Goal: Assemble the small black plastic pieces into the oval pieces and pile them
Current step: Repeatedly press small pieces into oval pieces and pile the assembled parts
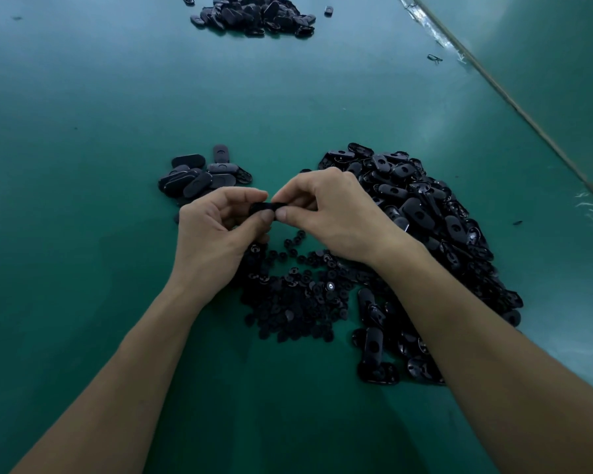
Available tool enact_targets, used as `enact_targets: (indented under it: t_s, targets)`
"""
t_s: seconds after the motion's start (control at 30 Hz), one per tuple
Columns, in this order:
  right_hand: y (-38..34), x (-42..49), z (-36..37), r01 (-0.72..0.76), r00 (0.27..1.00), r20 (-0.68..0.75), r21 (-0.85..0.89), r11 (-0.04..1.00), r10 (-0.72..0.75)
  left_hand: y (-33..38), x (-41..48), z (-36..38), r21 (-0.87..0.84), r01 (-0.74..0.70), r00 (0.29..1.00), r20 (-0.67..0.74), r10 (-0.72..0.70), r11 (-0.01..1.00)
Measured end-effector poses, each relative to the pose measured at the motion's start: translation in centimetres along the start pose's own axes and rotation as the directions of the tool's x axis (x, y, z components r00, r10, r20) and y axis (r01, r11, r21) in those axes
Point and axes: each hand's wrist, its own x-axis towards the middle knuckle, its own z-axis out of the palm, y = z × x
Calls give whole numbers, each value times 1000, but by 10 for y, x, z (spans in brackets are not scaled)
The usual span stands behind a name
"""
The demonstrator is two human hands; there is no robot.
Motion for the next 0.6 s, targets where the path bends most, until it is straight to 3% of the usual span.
enact_targets:
  t_s: [0.6]
  targets:
    - [-4,-6,3,-27,997,-70,5,1000,28,1,1,2,-3,41,999,4,-41,999]
